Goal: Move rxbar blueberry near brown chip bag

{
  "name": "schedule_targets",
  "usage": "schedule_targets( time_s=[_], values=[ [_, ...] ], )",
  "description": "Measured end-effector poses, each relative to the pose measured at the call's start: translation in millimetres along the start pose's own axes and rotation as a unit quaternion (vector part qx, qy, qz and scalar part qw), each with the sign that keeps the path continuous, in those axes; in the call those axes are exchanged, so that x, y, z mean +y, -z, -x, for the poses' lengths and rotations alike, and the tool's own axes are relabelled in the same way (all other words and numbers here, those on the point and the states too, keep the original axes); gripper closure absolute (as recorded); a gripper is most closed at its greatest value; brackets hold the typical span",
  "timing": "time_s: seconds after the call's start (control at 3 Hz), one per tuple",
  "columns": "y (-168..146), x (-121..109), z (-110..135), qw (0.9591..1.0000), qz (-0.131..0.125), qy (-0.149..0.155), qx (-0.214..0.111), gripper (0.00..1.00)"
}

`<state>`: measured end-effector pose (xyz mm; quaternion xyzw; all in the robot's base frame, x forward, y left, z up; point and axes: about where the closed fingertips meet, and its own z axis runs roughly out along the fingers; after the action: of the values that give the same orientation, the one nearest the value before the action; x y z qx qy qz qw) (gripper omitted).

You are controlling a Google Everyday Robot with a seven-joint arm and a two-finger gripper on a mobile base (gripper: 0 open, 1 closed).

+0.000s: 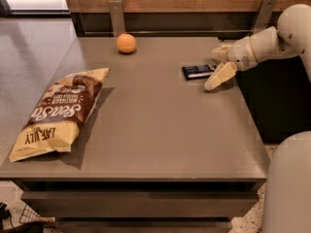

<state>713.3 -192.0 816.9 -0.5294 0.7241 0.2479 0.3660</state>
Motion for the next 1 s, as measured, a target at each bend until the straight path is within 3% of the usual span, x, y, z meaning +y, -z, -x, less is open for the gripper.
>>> schedule_targets(
  time_s=[0.33,1.0],
  values=[
    [-6.9,2.3,6.4,0.9998,0.021,0.004,0.000,0.00],
    [-20.7,12.4,-8.2,0.9980,0.061,-0.017,0.004,0.02]
  ],
)
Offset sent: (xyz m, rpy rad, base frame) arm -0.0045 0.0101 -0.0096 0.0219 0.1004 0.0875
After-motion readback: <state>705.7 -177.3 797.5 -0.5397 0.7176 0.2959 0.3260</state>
